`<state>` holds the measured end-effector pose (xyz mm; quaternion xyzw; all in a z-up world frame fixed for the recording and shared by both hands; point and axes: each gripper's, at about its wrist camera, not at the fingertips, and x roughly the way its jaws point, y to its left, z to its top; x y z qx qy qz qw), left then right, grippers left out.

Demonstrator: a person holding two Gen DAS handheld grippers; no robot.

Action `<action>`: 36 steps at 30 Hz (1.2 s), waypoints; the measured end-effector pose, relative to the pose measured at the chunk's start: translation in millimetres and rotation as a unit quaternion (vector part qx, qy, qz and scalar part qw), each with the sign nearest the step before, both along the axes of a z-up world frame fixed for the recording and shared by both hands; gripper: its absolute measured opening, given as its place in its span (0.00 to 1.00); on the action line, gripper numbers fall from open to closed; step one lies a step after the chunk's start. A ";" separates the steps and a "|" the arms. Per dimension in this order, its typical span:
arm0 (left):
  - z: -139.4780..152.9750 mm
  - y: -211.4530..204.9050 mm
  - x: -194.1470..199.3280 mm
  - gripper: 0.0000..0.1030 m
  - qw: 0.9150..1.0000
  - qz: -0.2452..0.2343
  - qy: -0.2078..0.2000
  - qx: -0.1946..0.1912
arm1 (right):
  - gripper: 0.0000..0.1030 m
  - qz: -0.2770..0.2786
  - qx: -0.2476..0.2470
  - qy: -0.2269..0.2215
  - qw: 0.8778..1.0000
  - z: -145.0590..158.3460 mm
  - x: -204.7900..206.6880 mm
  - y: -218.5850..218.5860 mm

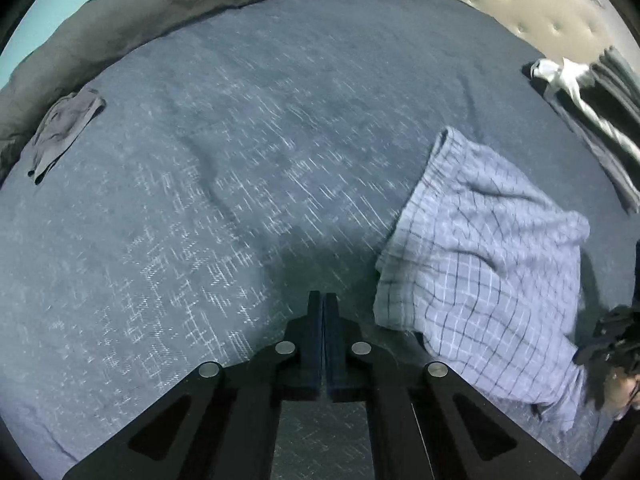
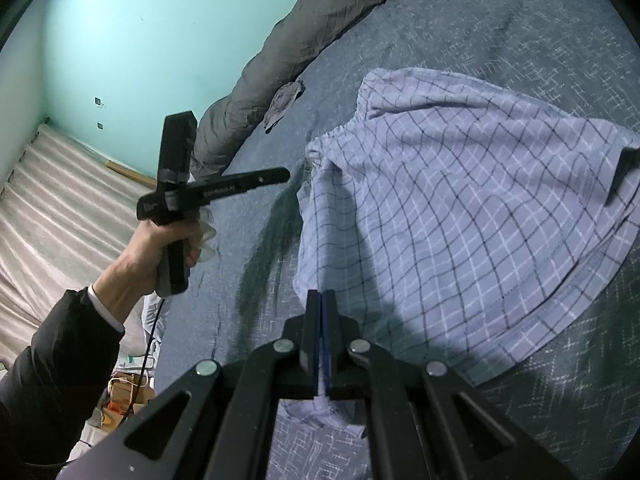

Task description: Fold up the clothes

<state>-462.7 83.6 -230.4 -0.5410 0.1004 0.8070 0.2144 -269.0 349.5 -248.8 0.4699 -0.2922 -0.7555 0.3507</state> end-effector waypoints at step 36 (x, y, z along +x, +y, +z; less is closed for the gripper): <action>-29.9 -25.7 -17.9 0.08 0.943 0.205 -0.067 0.254 | 0.01 0.025 0.022 -0.007 0.999 -8.0 6.8 -15.9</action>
